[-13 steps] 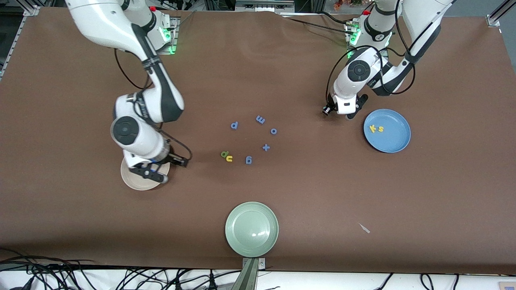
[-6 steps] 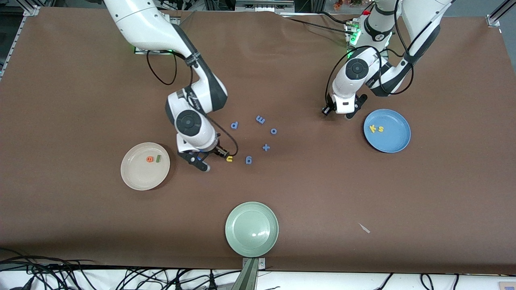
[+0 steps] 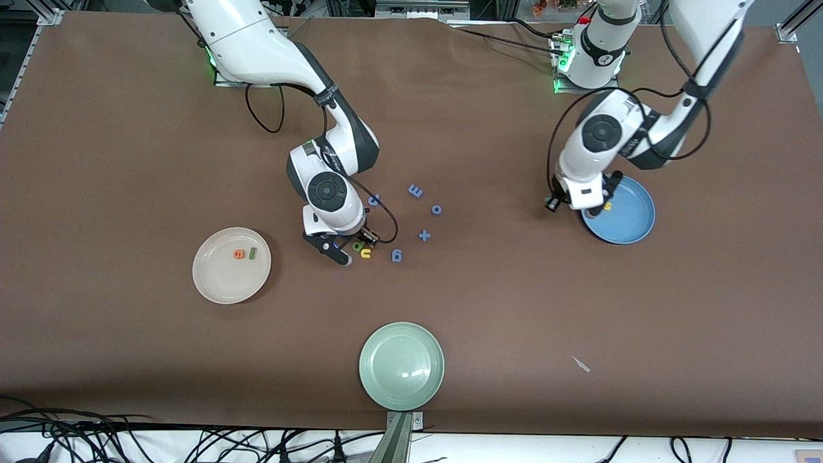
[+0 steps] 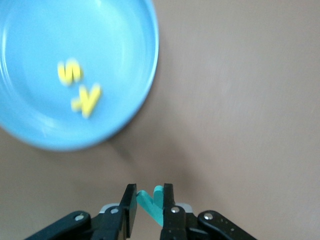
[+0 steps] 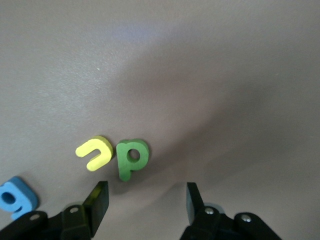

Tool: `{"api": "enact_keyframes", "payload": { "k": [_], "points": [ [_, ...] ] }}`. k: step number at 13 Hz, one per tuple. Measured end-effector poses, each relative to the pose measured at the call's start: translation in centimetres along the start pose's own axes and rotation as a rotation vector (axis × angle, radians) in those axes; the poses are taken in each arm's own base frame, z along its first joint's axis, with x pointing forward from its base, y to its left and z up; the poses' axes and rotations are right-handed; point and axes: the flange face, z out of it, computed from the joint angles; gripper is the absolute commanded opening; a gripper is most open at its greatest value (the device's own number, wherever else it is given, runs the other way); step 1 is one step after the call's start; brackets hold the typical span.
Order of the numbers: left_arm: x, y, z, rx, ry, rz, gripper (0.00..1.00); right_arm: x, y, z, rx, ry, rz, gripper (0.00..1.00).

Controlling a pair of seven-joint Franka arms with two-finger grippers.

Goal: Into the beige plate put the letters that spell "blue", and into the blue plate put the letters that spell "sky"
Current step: 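Place the teal y in the blue plate while the right gripper reaches green p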

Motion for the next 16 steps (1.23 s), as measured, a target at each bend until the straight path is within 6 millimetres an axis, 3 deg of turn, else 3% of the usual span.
{"api": "enact_keyframes", "payload": {
  "k": [2, 4, 8, 9, 10, 12, 14, 16],
  "points": [
    [5.7, -1.8, -0.1, -0.002, -0.005, 0.051, 0.0, -0.5, -0.1, 1.0, 0.006, 0.006, -0.006, 0.71],
    [11.3, -4.9, 0.5, -0.002, -0.023, 0.088, 0.0, -0.6, -0.1, 1.0, 0.006, 0.008, -0.007, 0.71],
    [14.6, -7.5, 1.9, 0.002, -0.056, 0.128, 0.0, 1.0, 0.5, 0.8, 0.003, 0.026, -0.039, 0.71],
    [15.2, -8.0, 2.1, 0.001, -0.061, 0.134, 0.09, 1.7, 0.8, 0.7, 0.001, 0.031, -0.047, 0.71],
    [15.4, -8.2, 2.3, 0.002, -0.064, 0.144, 0.33, 2.1, 1.0, 0.7, 0.0, 0.035, -0.049, 0.71],
    [15.3, -8.2, 2.6, 0.006, -0.063, 0.162, 0.66, 2.3, 1.0, 0.7, 0.0, 0.036, -0.049, 0.7],
    [15.0, -8.0, 2.8, 0.004, -0.067, 0.173, 0.8, 2.3, 1.0, 0.6, 0.002, 0.037, -0.049, 0.65],
    [14.6, -7.3, 2.3, -0.006, -0.061, 0.187, 0.84, 2.2, 0.9, 0.6, 0.005, 0.038, -0.05, 0.51]
  ]
}}
